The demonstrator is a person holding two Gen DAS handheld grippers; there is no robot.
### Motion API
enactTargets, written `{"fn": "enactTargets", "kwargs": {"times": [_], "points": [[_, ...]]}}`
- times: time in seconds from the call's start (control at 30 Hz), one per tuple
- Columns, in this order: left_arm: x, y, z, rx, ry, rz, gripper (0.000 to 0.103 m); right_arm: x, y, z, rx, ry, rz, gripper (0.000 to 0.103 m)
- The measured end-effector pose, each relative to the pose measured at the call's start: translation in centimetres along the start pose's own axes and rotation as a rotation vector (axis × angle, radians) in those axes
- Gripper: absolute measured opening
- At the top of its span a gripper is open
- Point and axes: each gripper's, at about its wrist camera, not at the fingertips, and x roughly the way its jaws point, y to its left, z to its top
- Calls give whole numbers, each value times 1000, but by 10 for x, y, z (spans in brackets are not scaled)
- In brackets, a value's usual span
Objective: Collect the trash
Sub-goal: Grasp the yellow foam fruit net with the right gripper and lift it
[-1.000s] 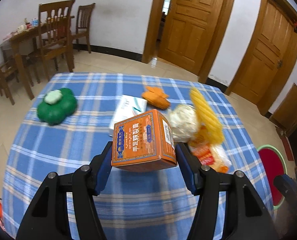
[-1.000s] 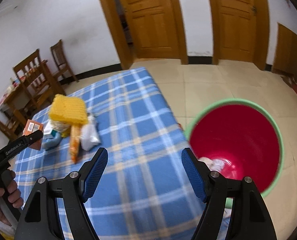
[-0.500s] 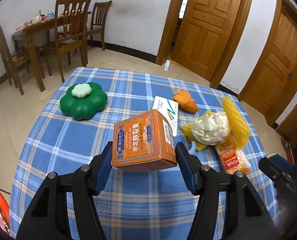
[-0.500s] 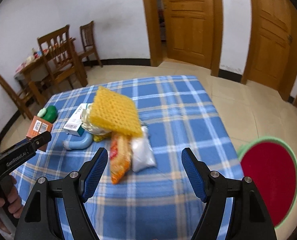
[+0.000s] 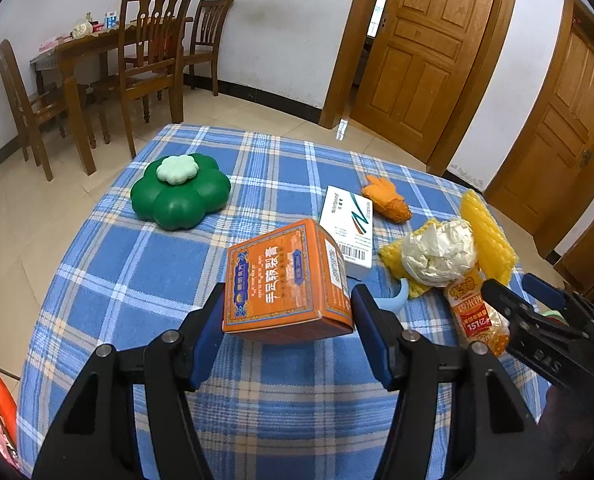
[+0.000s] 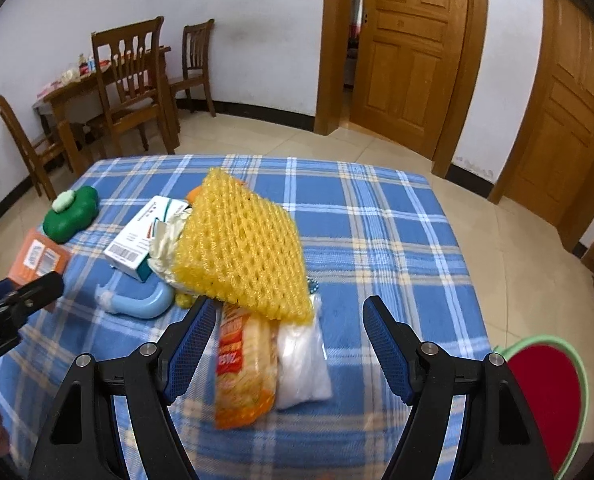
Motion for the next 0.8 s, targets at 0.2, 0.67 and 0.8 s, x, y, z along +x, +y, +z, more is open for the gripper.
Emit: {"fn": "enactTargets", "kwargs": {"times": [0.2,0.67,0.8], "points": [[3,-2,-5,-4,13,-4,62,8,0,-2,-24,31,24,23],[-5,-10,-10,8,12,-24,62,-22,-14,-15,53,-23,49,6],[-10,-12,-11,10,7,-28,62,-39,-19,-19,70,-51,64,6]]}}
